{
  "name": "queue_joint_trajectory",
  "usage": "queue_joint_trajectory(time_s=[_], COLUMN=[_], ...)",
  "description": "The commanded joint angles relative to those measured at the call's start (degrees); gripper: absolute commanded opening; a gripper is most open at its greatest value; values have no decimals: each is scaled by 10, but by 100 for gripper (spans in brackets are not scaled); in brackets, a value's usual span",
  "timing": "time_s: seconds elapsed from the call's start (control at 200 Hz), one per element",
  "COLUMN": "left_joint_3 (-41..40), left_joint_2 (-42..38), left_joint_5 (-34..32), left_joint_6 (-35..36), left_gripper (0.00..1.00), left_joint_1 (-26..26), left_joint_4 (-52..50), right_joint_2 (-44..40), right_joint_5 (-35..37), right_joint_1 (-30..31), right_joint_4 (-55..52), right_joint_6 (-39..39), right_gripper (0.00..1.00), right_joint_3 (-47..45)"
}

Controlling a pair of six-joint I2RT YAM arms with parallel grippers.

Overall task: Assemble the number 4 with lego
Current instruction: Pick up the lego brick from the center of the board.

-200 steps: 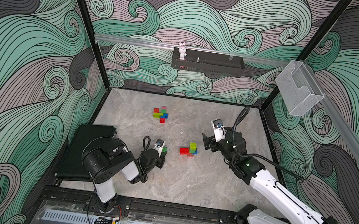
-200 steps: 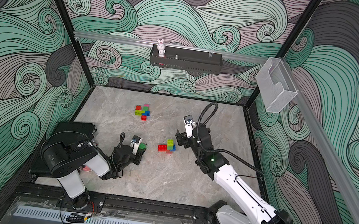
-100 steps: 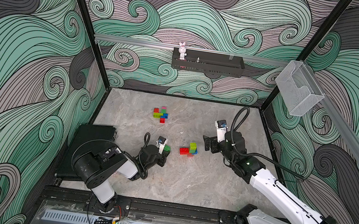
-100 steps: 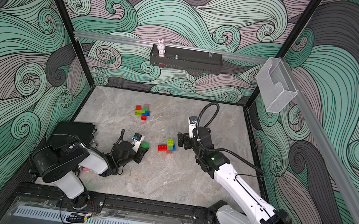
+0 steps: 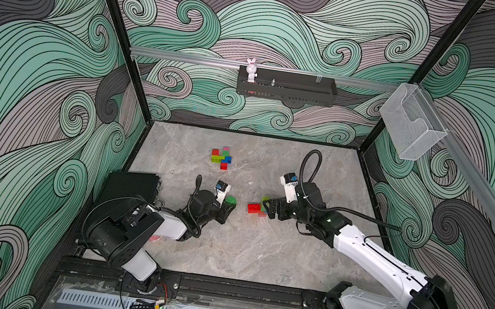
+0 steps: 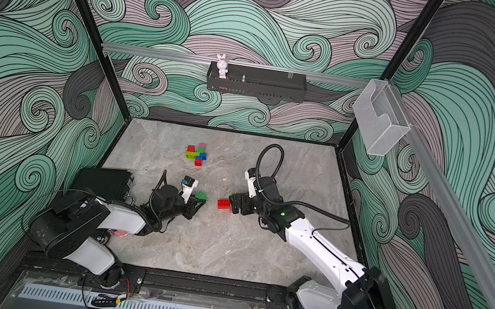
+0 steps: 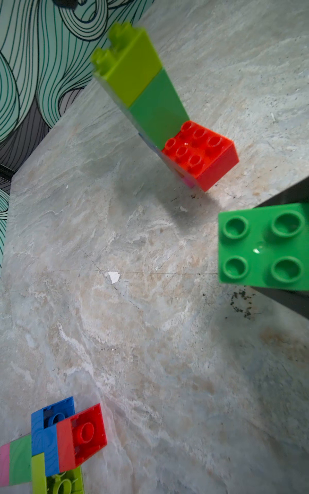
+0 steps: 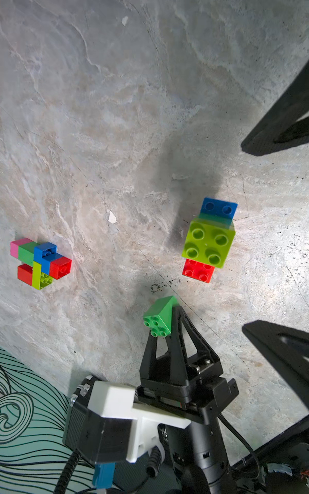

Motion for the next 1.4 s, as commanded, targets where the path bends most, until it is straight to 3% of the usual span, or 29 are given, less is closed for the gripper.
queue_joint_trajectory(time_s=[0.0, 0.095, 0.18, 0.295, 0.41, 0.571, 0.996, 1.396], left_joint_3=[-9, -17, -15, -4, -1, -5, -16, -16], left_joint_2=[25, 39, 48, 60, 71, 53, 68, 77], left_joint_5=[28, 20, -10, -15, -4, 12, 34, 35], left_joint_6=[55, 111, 114, 116, 114, 111, 106, 104], left_gripper=[0, 0, 1, 15, 37, 47, 46, 35], left_joint_1=[1, -9, -18, -22, -22, -22, -21, -21], left_joint_4=[9, 10, 3, -11, -3, 3, 76, 80], right_joint_2=[3, 0, -4, -10, -17, -20, -16, -14], right_joint_5=[-1, 8, 15, 23, 31, 37, 43, 39], right_joint_1=[2, 3, 3, 3, 3, 2, 3, 2], right_joint_4=[3, 2, 0, -3, -3, -7, -7, -7], right_joint_6=[14, 7, 0, -11, -20, -34, -47, -49], right_gripper=[98, 98, 98, 98, 98, 99, 98, 98], right_joint_3=[-2, -3, -4, -2, -4, -2, 8, 9])
